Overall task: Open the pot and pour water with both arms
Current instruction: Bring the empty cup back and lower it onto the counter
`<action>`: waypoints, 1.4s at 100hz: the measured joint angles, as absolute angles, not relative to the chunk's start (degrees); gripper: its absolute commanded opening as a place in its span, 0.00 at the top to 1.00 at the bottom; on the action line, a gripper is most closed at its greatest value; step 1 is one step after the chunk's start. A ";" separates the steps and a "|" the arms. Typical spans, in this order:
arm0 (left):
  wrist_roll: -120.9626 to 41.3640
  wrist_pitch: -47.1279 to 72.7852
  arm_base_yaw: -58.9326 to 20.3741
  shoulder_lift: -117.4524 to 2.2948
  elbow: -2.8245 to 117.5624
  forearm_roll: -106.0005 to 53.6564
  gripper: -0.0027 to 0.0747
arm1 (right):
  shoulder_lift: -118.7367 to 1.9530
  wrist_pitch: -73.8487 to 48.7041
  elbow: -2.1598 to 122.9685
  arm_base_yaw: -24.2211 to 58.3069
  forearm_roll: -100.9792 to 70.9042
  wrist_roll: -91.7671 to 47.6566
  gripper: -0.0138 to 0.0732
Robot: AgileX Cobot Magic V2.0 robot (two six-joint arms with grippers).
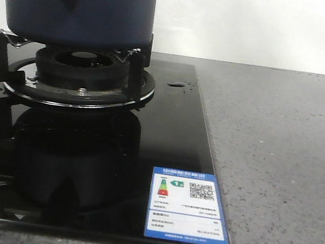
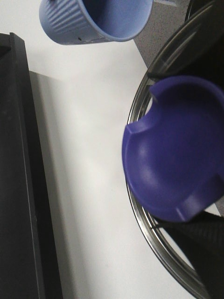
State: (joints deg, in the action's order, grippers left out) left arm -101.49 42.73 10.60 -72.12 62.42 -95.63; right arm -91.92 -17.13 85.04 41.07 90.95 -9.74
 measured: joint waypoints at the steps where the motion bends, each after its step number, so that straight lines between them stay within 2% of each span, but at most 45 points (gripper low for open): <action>1: -101.49 42.73 10.60 -72.12 62.42 -95.63 0.49 | -91.92 -17.13 85.04 41.07 90.95 -9.74 0.44; 31: -101.49 42.73 10.60 -72.12 62.42 -95.63 0.49 | -91.92 -17.04 85.04 41.07 89.40 -8.28 0.44; 77: -101.49 42.83 10.60 -72.12 62.42 -95.53 0.49 | -88.89 -20.49 85.04 39.13 83.49 29.31 0.44; 101: -101.49 42.83 10.60 -72.12 62.42 -95.53 0.49 | -81.09 -17.50 78.29 29.48 80.19 47.03 0.44; 140: -101.49 42.83 10.60 -72.12 62.42 -95.53 0.49 | -67.80 5.81 55.91 7.36 79.98 64.34 0.44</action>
